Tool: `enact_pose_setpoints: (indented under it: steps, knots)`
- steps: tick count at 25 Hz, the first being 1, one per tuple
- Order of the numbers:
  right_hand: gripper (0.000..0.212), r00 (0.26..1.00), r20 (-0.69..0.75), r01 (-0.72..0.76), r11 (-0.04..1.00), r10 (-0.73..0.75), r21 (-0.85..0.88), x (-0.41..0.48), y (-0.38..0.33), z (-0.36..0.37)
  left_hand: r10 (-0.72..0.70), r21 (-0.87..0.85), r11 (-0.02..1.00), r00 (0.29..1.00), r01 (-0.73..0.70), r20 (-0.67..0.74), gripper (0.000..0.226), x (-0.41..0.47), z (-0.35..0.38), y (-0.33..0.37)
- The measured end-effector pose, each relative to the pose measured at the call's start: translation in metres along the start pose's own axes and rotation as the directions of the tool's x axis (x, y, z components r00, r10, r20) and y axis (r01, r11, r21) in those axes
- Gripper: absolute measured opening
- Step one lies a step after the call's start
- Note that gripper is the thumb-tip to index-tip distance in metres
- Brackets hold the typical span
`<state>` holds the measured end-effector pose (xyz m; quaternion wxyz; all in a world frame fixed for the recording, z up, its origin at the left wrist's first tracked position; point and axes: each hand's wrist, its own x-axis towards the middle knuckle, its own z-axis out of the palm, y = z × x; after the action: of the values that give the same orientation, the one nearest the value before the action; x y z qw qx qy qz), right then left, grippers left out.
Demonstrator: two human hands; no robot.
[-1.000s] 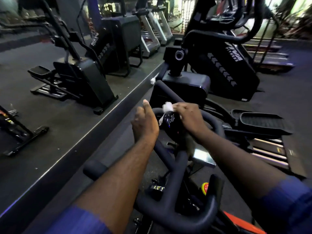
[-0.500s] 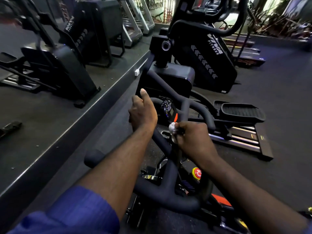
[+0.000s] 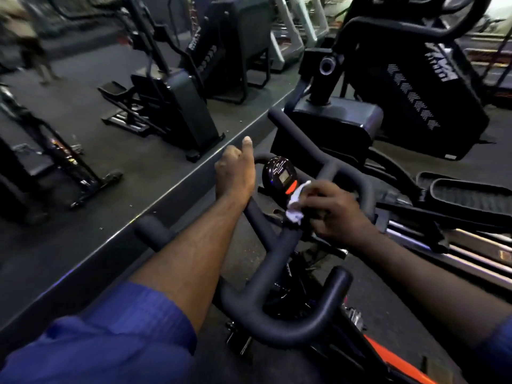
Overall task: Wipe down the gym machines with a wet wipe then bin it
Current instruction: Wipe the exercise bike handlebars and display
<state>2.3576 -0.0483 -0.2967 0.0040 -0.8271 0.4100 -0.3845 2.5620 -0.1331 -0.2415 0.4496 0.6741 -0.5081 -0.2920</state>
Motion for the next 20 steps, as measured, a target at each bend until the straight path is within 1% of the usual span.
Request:
enact_pose_setpoints:
  steps: [1, 2, 3, 4, 5, 6, 7, 8, 9, 10, 11, 12, 13, 14, 15, 16, 17, 18, 20]
  knots:
    - [0.020, 0.976, -0.143, -0.155, 0.985, 0.164, 0.073, 0.004, 0.007, 0.001, 0.001, 0.022, 1.000, 1.000, -0.001, -0.026, 0.055, 0.000, 0.002, 0.000]
    - [0.020, 0.935, -0.205, -0.272, 0.957, 0.288, 0.100, 0.011, 0.014, 0.005, -0.012, 0.045, 0.999, 0.998, 0.014, -0.055, 0.053, -0.001, 0.004, -0.001]
    - [0.022, 0.925, -0.179, -0.325, 0.941, 0.337, 0.091, 0.015, 0.019, 0.013, -0.034, 0.039, 0.999, 0.997, 0.037, -0.076, 0.051, -0.006, 0.003, -0.003]
    - [0.021, 0.926, -0.116, -0.352, 0.932, 0.360, 0.082, 0.013, 0.020, 0.020, -0.086, 0.002, 0.996, 0.992, 0.087, -0.087, 0.048, -0.015, 0.004, -0.008]
    - [0.019, 0.924, -0.074, -0.369, 0.926, 0.375, 0.080, 0.004, 0.021, 0.026, -0.129, -0.071, 0.990, 0.988, 0.122, -0.090, 0.046, -0.029, 0.005, -0.012]
    - [0.019, 0.921, -0.048, -0.382, 0.921, 0.386, 0.079, -0.008, 0.019, 0.029, -0.174, -0.107, 0.980, 0.981, 0.165, -0.080, 0.049, -0.044, 0.007, -0.022]
    - [0.021, 0.933, -0.023, -0.356, 0.929, 0.360, 0.100, -0.023, 0.012, 0.028, -0.201, -0.085, 0.977, 0.977, 0.195, -0.069, 0.057, -0.060, 0.010, -0.034]
    - [0.023, 0.961, 0.018, -0.274, 0.949, 0.275, 0.158, -0.036, 0.004, 0.021, -0.211, -0.012, 0.977, 0.976, 0.211, -0.062, 0.066, -0.078, 0.011, -0.043]
    - [0.028, 0.984, 0.071, -0.177, 0.960, 0.165, 0.218, -0.045, 0.000, 0.014, -0.204, 0.064, 0.976, 0.978, 0.206, -0.042, 0.070, -0.095, 0.013, -0.053]
    - [0.032, 0.990, 0.102, -0.117, 0.962, 0.094, 0.248, -0.046, 0.000, 0.007, -0.190, 0.126, 0.973, 0.981, 0.192, -0.029, 0.071, -0.111, 0.014, -0.056]
    - [0.031, 0.990, 0.081, -0.132, 0.954, 0.114, 0.268, -0.041, 0.004, 0.004, -0.181, 0.183, 0.966, 0.983, 0.182, -0.022, 0.069, -0.121, 0.013, -0.057]
    - [0.026, 0.974, 0.032, -0.224, 0.934, 0.224, 0.277, -0.033, 0.010, 0.002, -0.182, 0.240, 0.954, 0.983, 0.178, -0.009, 0.068, -0.129, 0.011, -0.057]
    - [0.024, 0.941, -0.002, -0.327, 0.907, 0.340, 0.267, -0.026, 0.013, 0.003, -0.171, 0.305, 0.939, 0.985, 0.161, 0.006, 0.067, -0.136, 0.007, -0.055]
    - [0.024, 0.914, 0.018, -0.398, 0.884, 0.406, 0.244, -0.027, 0.012, 0.005, -0.160, 0.386, 0.912, 0.987, 0.137, 0.029, 0.066, -0.142, 0.003, -0.058]
    - [0.025, 0.910, 0.065, -0.415, 0.884, 0.411, 0.216, -0.033, 0.011, 0.011, -0.140, 0.469, 0.878, 0.989, 0.099, 0.054, 0.064, -0.149, 0.000, -0.057]
    - [0.024, 0.921, 0.102, -0.389, 0.901, 0.376, 0.193, -0.041, 0.009, 0.013, -0.120, 0.530, 0.846, 0.990, 0.063, 0.073, 0.060, -0.156, -0.002, -0.060]
    - [0.023, 0.934, 0.132, -0.351, 0.917, 0.331, 0.189, -0.047, 0.008, 0.012, -0.094, 0.561, 0.827, 0.991, 0.025, 0.095, 0.053, -0.163, -0.005, -0.060]
    - [0.021, 0.930, 0.178, -0.354, 0.915, 0.322, 0.194, -0.045, 0.006, 0.003, -0.061, 0.577, 0.817, 0.993, -0.011, 0.106, 0.046, -0.170, -0.007, -0.059]
    - [0.019, 0.856, 0.326, -0.486, 0.840, 0.401, 0.242, -0.033, -0.010, -0.019, -0.043, 0.556, 0.831, 0.994, -0.023, 0.105, 0.032, -0.183, -0.016, -0.055]
